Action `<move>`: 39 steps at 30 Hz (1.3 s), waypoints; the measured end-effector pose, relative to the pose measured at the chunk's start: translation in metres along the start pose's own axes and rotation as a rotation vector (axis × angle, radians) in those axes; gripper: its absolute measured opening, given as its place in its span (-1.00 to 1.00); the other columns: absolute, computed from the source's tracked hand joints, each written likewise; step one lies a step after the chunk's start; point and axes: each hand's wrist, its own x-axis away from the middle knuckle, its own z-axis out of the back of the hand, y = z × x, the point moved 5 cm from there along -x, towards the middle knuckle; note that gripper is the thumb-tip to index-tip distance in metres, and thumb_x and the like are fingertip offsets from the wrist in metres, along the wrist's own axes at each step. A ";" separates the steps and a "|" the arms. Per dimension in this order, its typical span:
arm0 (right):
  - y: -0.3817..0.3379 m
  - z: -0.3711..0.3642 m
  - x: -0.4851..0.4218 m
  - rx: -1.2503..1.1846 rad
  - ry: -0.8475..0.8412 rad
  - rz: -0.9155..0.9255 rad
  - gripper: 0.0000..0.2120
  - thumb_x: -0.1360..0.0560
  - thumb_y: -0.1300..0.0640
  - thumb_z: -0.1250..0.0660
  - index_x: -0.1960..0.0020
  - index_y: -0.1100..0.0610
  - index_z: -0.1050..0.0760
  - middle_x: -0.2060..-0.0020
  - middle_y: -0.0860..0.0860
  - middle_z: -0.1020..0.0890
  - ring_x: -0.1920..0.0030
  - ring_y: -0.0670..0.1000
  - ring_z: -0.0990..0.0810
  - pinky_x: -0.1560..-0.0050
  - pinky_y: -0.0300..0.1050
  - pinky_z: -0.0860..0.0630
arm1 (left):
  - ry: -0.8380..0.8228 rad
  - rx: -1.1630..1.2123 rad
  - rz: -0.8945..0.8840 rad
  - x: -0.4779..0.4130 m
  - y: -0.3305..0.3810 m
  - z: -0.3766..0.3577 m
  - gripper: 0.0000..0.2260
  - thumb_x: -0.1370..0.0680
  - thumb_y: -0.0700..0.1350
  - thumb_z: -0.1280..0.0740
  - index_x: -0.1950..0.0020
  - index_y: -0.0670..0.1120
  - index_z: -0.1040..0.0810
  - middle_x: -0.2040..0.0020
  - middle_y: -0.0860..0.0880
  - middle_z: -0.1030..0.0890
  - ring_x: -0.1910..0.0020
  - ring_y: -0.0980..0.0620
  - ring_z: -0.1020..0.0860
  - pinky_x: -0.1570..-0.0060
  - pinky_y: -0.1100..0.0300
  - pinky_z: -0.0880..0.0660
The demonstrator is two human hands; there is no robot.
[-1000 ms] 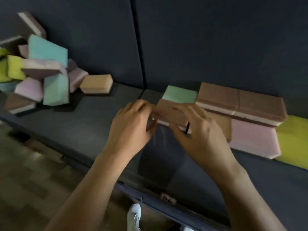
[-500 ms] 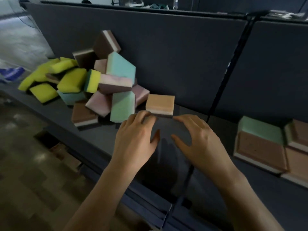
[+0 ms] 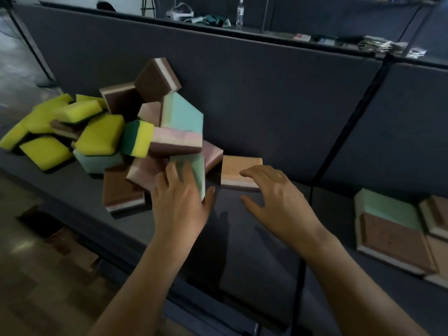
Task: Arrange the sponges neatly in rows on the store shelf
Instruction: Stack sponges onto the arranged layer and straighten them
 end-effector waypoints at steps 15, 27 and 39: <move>0.039 -0.044 -0.061 0.136 -0.292 -0.109 -0.31 -0.54 -0.16 -0.32 -0.56 -0.06 -0.11 -0.56 0.09 -0.14 -0.55 0.15 -0.04 -0.44 0.24 -0.16 | -0.027 0.165 -0.087 0.019 0.001 0.009 -0.58 -0.43 -0.02 -0.45 -0.22 -0.10 -0.44 -0.26 -0.18 -0.43 -0.14 -0.22 -0.48 0.07 -0.09 -0.54; 0.050 0.020 0.025 0.035 -0.004 -0.195 -0.38 -0.46 -0.05 -0.42 -0.47 -0.01 -0.31 -0.34 0.03 -0.35 -0.33 0.15 -0.31 -0.26 0.04 -0.41 | -0.115 0.263 -0.315 0.049 0.036 0.026 -0.57 -0.40 0.02 -0.41 -0.23 -0.09 -0.49 -0.26 -0.07 -0.44 -0.06 -0.12 -0.50 0.07 -0.06 -0.53; 0.105 0.109 0.177 0.147 0.293 -0.448 -0.43 -0.40 0.02 -0.49 -0.38 -0.05 -0.43 -0.32 0.02 -0.42 -0.30 0.16 -0.38 -0.23 -0.01 -0.37 | -0.288 0.419 -0.645 0.097 0.150 0.018 -0.61 -0.43 0.04 -0.35 -0.22 -0.04 -0.49 -0.29 0.00 -0.43 -0.10 -0.07 -0.51 0.05 -0.03 -0.54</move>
